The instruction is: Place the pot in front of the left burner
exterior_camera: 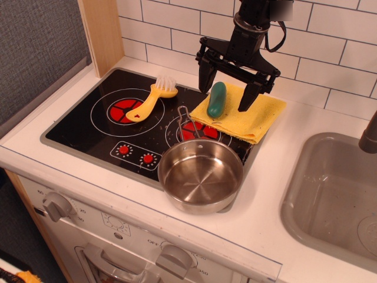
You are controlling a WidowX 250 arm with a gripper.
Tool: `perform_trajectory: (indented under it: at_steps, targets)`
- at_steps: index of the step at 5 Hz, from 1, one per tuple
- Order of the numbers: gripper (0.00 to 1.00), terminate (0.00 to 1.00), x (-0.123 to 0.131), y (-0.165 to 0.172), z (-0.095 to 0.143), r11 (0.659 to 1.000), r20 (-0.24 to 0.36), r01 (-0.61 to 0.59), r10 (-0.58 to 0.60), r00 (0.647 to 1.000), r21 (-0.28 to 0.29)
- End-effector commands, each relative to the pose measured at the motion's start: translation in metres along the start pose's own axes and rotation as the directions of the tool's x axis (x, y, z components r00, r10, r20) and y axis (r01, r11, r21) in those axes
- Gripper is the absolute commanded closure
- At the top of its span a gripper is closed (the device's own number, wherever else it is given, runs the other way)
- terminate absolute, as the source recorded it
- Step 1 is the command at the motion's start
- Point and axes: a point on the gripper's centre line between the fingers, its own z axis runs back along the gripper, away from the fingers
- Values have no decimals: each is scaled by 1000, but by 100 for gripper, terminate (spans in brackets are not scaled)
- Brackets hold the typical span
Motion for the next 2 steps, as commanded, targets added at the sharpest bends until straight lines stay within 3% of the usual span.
perform_trajectory:
  at_steps: [1, 2]
  targets:
    - [0, 0, 0, 0, 0, 1000, 0, 0, 0, 1000, 0]
    - [0, 0, -6, -4, 5, 1000, 29, -7, 7, 1000, -6]
